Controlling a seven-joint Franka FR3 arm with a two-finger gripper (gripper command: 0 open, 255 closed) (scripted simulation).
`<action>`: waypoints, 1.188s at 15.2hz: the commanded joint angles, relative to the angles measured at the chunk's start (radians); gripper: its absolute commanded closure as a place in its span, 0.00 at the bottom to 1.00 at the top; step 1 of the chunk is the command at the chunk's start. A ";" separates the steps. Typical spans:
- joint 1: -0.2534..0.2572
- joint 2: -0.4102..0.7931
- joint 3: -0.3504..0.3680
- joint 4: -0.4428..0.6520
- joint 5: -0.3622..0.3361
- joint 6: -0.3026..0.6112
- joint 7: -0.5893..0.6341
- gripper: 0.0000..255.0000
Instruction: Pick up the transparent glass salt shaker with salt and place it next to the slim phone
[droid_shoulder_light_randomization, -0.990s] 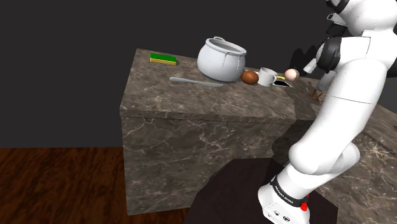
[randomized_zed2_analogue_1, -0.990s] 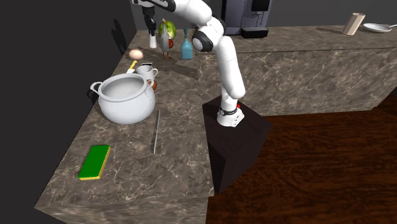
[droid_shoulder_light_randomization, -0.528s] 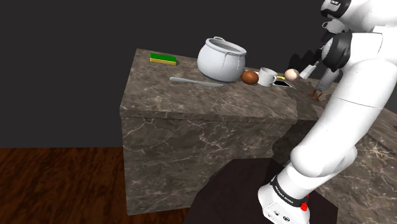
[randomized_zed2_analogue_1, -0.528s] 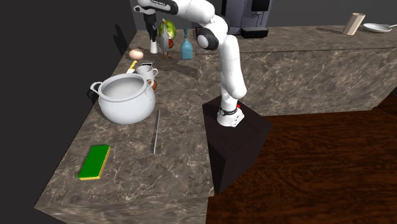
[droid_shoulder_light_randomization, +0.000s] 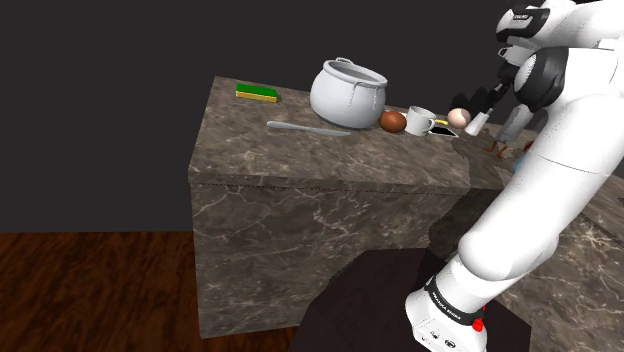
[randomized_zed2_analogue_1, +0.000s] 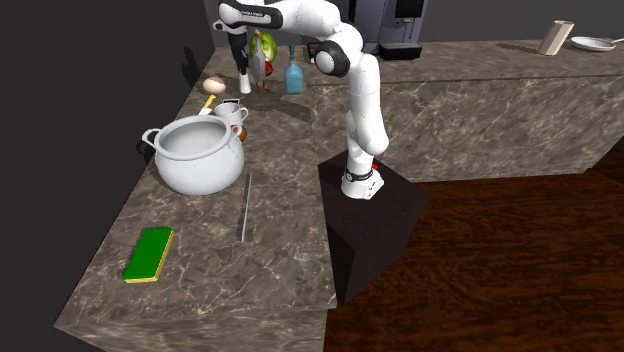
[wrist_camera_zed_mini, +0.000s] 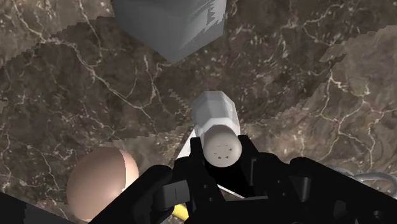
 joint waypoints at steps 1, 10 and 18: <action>0.007 -0.006 0.001 -0.035 -0.005 0.032 0.003 1.00; 0.025 -0.029 0.004 -0.140 -0.024 0.123 0.014 1.00; 0.025 -0.028 0.004 -0.140 -0.023 0.123 0.014 0.00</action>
